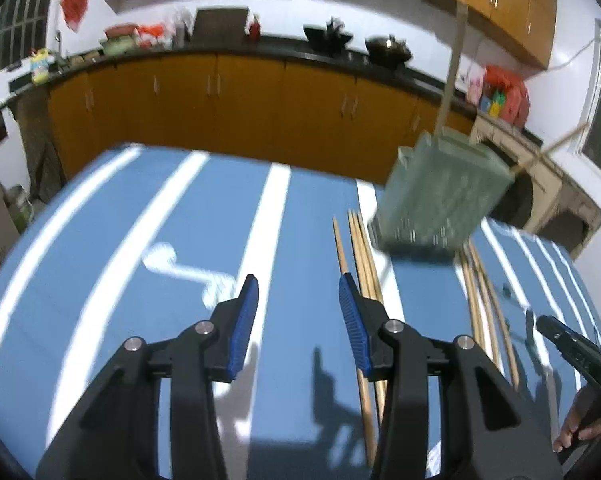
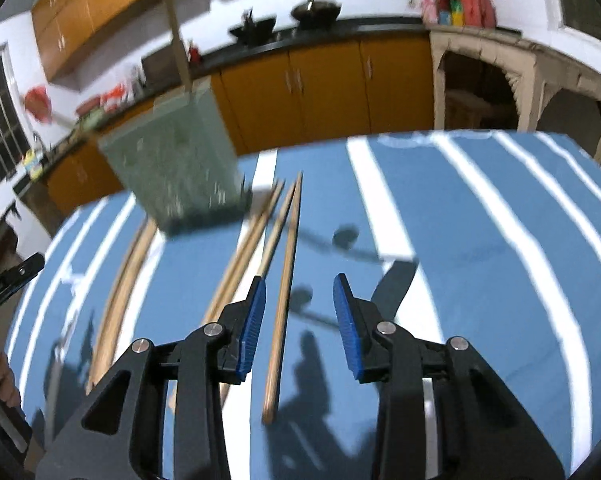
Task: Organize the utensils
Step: 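Move both open tools back down toward the loose chopsticks, then close the right tool on a wooden chopstick while the left tool grasps another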
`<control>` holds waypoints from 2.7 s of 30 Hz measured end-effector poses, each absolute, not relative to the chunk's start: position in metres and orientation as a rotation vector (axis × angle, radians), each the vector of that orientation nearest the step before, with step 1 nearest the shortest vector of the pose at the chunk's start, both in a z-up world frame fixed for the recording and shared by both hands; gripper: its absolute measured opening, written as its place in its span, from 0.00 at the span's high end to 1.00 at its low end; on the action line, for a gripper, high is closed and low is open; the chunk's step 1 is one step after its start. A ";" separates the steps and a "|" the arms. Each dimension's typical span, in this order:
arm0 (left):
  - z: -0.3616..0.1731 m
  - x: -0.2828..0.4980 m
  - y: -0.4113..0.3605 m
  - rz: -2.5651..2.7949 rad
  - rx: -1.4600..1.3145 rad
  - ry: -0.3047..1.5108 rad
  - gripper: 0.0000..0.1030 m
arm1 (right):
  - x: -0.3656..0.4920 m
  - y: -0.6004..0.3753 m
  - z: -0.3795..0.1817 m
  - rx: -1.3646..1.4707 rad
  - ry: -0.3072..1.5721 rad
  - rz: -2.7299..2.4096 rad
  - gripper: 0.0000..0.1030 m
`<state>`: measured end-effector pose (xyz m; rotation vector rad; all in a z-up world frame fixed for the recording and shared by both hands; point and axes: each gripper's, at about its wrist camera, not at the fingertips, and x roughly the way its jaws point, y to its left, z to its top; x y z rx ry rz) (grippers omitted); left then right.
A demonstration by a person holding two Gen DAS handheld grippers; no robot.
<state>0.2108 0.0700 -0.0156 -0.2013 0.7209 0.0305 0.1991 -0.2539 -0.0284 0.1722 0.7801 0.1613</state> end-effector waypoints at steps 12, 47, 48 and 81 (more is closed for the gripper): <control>-0.049 0.206 0.048 -0.037 -0.195 0.817 0.60 | 0.190 -0.232 -0.057 0.060 0.853 0.144 0.86; -0.072 0.222 0.048 -0.014 -0.098 0.895 0.92 | 0.198 -0.282 -0.058 0.171 0.842 -0.021 0.92; -0.072 0.219 0.049 -0.021 -0.091 0.893 0.91 | 0.198 -0.282 -0.059 0.170 0.842 -0.021 0.92; -0.066 0.183 0.050 -0.043 -0.077 0.897 0.92 | 0.174 -0.291 -0.041 0.191 0.777 0.009 0.92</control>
